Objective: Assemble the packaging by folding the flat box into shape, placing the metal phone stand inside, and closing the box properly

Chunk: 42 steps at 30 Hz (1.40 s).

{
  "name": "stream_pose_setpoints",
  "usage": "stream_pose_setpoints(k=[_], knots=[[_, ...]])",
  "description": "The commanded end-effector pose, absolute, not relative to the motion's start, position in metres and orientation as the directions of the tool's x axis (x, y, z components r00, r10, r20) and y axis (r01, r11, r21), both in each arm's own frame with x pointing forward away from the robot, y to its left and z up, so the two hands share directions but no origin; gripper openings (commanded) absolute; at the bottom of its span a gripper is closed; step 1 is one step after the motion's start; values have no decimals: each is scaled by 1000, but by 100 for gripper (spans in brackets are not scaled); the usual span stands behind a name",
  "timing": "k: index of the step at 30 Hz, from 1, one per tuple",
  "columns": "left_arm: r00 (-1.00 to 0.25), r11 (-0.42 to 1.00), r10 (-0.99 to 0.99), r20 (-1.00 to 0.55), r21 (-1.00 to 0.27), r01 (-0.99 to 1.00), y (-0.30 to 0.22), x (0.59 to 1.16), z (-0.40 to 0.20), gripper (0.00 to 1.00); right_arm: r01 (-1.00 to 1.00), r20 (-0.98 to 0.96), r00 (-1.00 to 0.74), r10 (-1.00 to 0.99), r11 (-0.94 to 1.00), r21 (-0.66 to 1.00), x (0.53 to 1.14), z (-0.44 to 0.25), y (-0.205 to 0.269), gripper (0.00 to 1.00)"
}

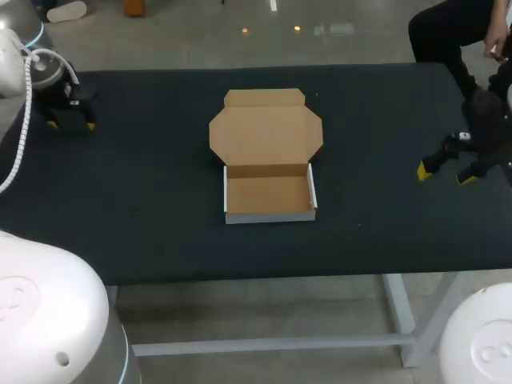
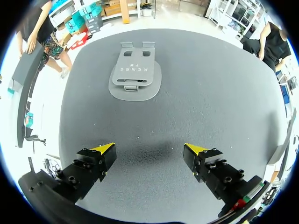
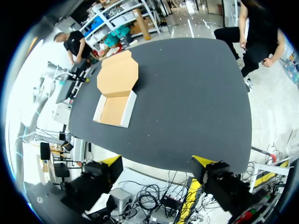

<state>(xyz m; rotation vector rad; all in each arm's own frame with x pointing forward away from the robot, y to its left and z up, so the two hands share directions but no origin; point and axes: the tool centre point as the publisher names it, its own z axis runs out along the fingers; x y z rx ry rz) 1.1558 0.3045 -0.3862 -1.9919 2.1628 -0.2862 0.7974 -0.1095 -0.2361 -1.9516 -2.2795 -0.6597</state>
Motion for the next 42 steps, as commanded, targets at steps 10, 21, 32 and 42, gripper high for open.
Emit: stream_pose_setpoints(k=[10,21,32,42], knots=[[-90,86,-996,2,-247,-965,312,1175,-392,100,957,326,-193,925,104,270,797,-234,-110,100],[-105,101,-995,2,-244,-964,313,1187,-393,100,957,326,-193,925,104,270,797,-234,-110,100],[-116,112,-993,0,-249,-962,316,1202,-393,100,957,326,-193,925,104,270,797,-234,-110,100],[-126,123,-992,-1,-254,-959,317,1211,-393,100,957,326,-193,925,104,270,797,-234,-110,100]])
